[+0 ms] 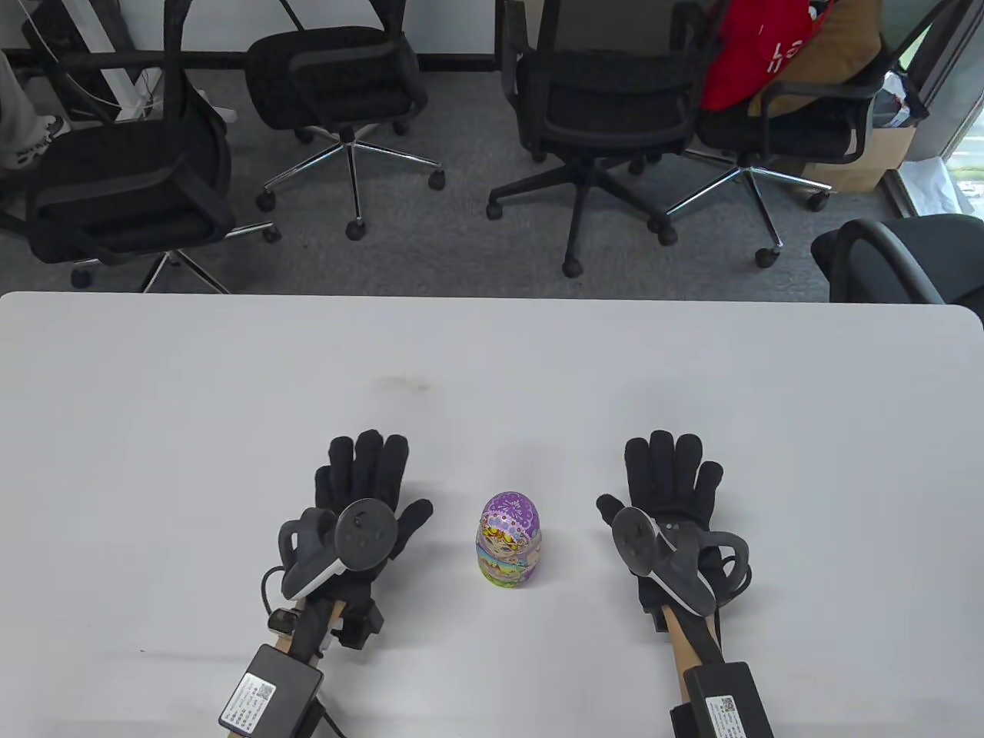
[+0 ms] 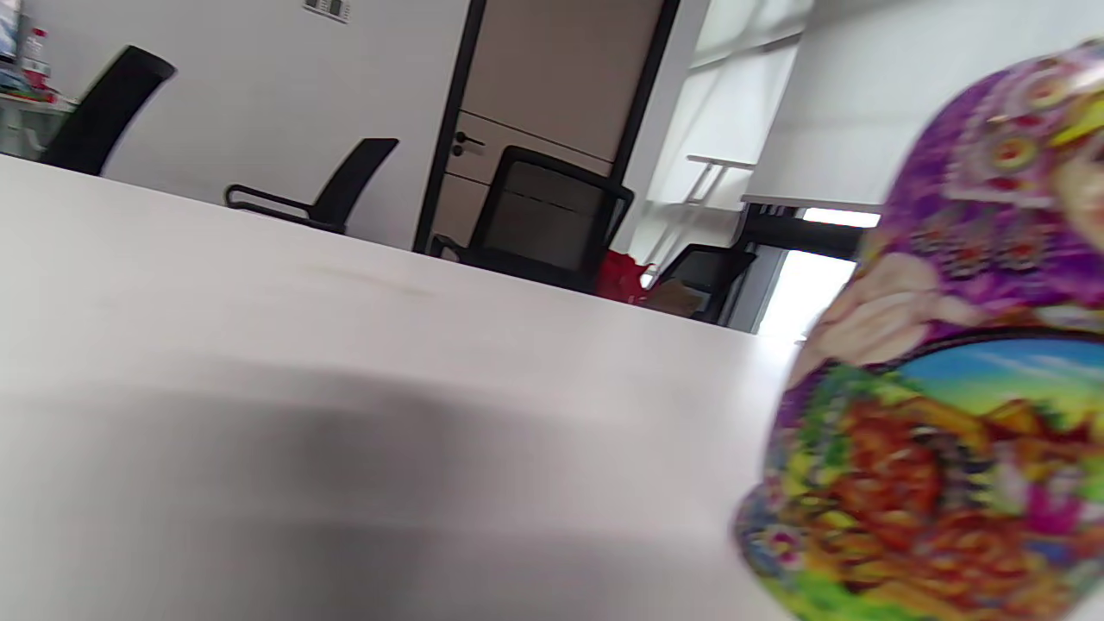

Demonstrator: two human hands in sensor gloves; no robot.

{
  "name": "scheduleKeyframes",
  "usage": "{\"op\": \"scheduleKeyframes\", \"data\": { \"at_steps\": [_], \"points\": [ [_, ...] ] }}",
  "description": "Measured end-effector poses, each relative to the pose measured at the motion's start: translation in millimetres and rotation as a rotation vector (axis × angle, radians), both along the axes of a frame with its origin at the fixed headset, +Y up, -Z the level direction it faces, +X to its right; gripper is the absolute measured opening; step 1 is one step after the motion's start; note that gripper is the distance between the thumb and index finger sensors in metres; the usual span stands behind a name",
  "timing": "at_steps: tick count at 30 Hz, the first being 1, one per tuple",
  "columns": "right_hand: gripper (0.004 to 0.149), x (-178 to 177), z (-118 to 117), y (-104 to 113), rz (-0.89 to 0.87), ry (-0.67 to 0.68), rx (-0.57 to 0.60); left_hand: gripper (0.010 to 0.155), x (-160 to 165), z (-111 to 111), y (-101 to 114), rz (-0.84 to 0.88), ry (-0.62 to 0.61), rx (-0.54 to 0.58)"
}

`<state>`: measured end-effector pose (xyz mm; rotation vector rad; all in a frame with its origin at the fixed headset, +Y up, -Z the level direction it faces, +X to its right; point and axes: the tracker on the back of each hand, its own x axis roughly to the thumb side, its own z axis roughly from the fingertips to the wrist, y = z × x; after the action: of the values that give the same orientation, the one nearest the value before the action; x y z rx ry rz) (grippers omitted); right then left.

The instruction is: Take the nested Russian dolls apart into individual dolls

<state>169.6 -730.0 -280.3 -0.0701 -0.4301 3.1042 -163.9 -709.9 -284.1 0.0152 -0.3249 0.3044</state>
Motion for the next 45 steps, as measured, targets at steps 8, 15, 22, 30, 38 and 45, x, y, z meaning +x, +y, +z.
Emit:
{"op": "scheduleKeyframes", "data": {
  "at_steps": [8, 15, 22, 30, 38, 45],
  "points": [
    [0.077, 3.3, 1.1, -4.0, -0.013, -0.008, -0.021, 0.079, 59.3, 5.2, 8.3, 0.046, -0.195, -0.026],
    [0.077, 4.5, 1.1, -4.7, -0.027, -0.008, -0.024, 0.068, 73.9, 6.5, 0.8, 0.133, -0.263, -0.045],
    [0.077, 1.3, 1.0, -6.4, -0.016, 0.003, -0.032, 0.074, 82.5, 12.7, -6.0, 0.144, -0.31, -0.069],
    [0.077, -8.0, 1.8, -10.4, -0.034, 0.053, -0.062, 0.079, 87.1, 15.2, -8.7, 0.128, -0.295, 0.022],
    [0.085, -38.3, 5.0, -14.3, -0.198, 0.287, -0.189, 0.078, 64.5, 16.3, -3.0, 0.244, -0.223, 0.066],
    [0.116, -71.1, 9.1, -15.7, -0.463, 0.518, -0.323, 0.078, 39.6, 13.5, 12.2, 0.445, -0.188, 0.055]
  ]
}}
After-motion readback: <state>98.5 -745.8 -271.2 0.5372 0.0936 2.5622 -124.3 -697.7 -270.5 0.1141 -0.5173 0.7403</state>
